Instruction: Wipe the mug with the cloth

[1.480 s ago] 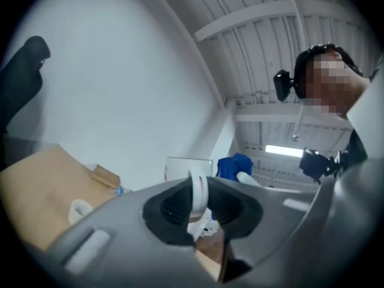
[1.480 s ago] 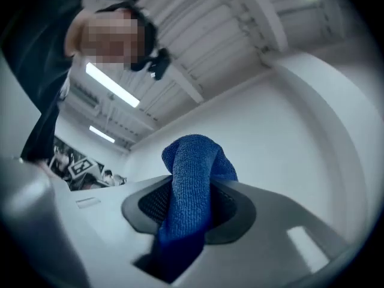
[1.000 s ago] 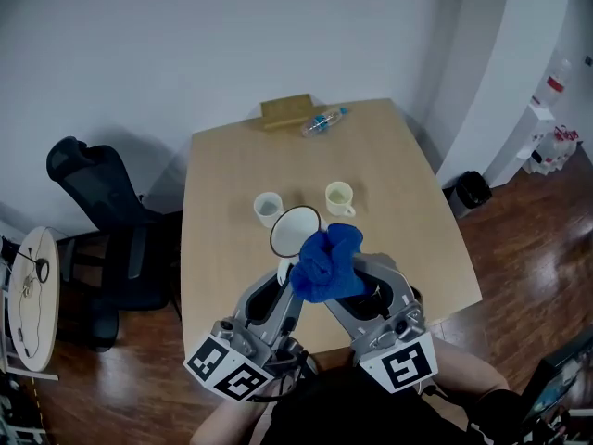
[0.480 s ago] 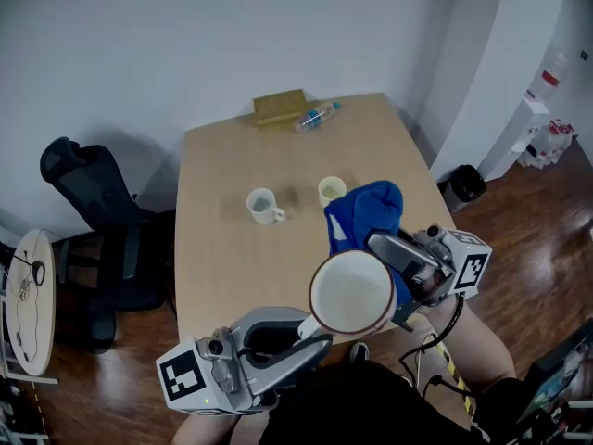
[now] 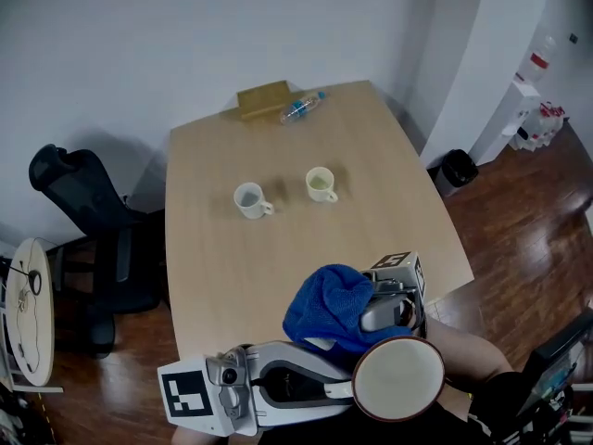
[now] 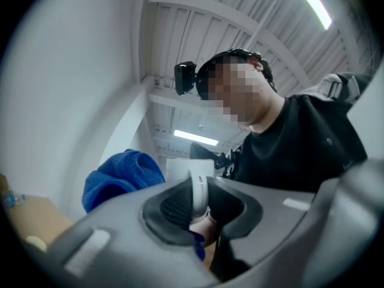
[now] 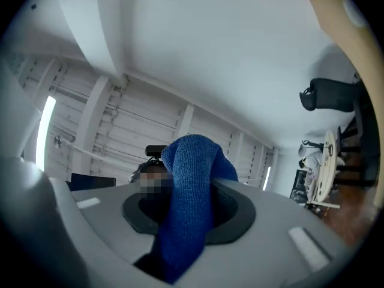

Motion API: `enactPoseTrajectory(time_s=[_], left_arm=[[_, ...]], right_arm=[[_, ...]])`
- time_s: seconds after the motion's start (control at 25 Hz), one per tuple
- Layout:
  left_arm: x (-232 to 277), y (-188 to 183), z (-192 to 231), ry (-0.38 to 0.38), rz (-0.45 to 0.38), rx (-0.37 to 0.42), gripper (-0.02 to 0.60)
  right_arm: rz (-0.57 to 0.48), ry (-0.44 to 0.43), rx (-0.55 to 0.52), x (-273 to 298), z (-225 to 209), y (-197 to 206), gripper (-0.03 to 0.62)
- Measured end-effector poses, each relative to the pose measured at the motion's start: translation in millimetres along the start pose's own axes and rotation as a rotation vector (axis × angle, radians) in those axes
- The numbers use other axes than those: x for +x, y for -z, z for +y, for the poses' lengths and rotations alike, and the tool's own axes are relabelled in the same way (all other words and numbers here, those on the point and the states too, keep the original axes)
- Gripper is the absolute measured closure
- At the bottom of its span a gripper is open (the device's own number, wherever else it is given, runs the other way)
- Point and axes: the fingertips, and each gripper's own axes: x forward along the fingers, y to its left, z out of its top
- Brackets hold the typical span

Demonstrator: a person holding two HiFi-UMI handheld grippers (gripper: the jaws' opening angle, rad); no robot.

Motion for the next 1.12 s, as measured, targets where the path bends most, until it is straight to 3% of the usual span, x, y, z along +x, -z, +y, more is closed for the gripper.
enactPoseTrajectory(time_s=[0.12, 0.2, 0.28, 0.48, 0.64, 0.76, 0.84, 1.04, 1.12], left_arm=[[0.1, -1.0, 0.4, 0.005, -0.031, -0.022, 0.520], [-2.4, -1.8, 6.9, -0.038, -0.043, -0.020, 0.520], [-12.9, -5.0, 21.1, -0.123, -0.062, -0.020, 0.520], [-68.6, -27.4, 79.9, -0.422, -0.236, -0.065, 0.520], [-108.1, -16.1, 131.5, -0.744, -0.202, -0.069, 0.520], [-122.8, -2.4, 157.2, -0.868, -0.235, -0.155, 0.520], [-127.0, 4.5, 167.2, -0.911, -0.306, -0.244, 0.520], [-119.6, 16.1, 172.0, -0.900, -0.470, -0.436, 0.520], [-117.9, 17.7, 169.0, -0.889, -0.486, -0.456, 0.520]], right_arm=[[-0.016, -0.033, 0.023, 3.1, 0.7, 3.4, 0.459], [-0.055, 0.026, -0.057, 5.5, 0.3, -9.6, 0.459], [-0.131, 0.199, -0.245, -11.3, -2.2, -41.1, 0.459], [-0.252, 0.810, -0.921, -76.6, 31.0, -120.6, 0.459], [-0.245, 1.080, -1.302, -71.1, 62.6, -131.6, 0.459], [-0.092, 1.206, -1.655, -43.7, 54.6, -114.4, 0.459], [0.070, 1.208, -1.852, -23.4, 27.1, -89.3, 0.459], [0.521, 1.192, -2.186, -16.6, -53.1, -41.1, 0.459], [0.591, 1.191, -2.263, -16.6, -58.2, -39.0, 0.459]])
